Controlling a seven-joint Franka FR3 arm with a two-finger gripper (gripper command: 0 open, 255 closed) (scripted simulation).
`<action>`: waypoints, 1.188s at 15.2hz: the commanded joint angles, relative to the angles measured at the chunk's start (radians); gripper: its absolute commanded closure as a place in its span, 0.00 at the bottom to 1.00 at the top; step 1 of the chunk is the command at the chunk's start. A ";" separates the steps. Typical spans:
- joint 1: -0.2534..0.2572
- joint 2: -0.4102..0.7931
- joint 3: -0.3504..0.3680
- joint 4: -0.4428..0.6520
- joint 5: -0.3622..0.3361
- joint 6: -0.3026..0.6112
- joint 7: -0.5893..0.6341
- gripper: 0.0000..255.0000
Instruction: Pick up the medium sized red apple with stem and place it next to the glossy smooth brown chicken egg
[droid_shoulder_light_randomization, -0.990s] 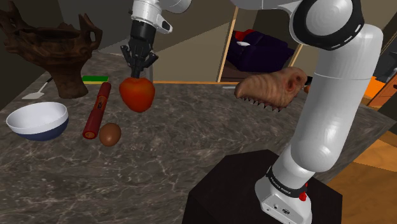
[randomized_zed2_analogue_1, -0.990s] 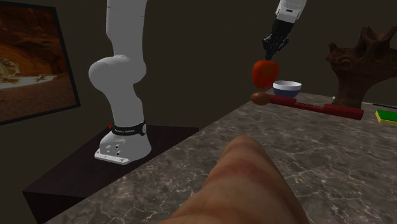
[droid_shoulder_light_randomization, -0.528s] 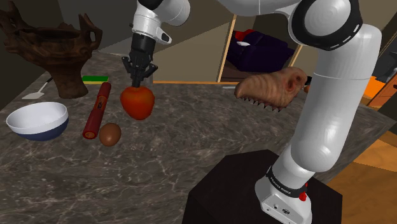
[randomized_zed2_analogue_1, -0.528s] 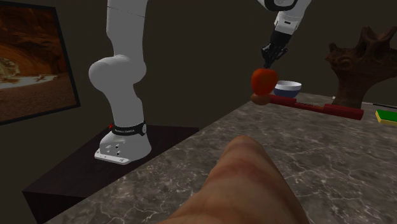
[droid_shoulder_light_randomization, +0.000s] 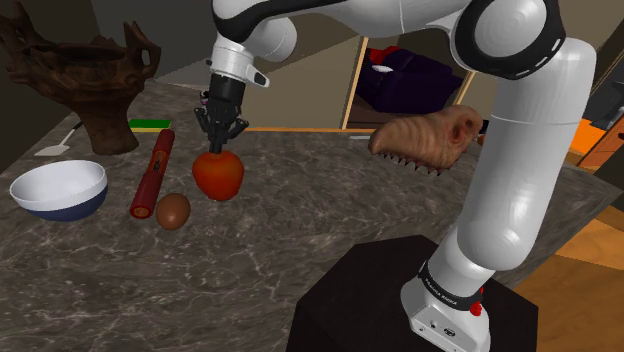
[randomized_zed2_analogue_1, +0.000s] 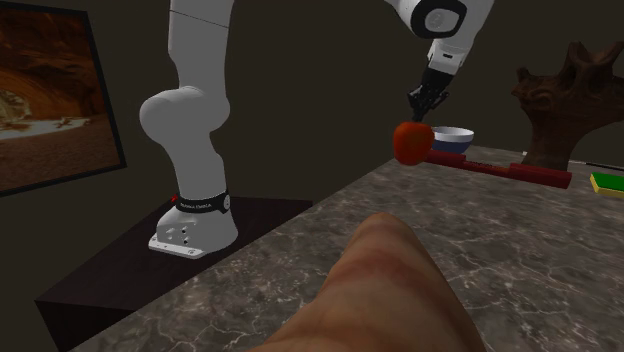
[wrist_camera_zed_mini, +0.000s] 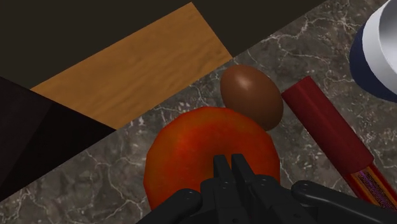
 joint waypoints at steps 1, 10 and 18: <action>0.002 0.010 0.000 -0.013 0.000 0.023 -0.007 1.00; 0.004 0.025 0.000 -0.042 0.001 0.064 -0.021 1.00; 0.004 0.025 0.000 -0.042 0.001 0.065 -0.021 0.00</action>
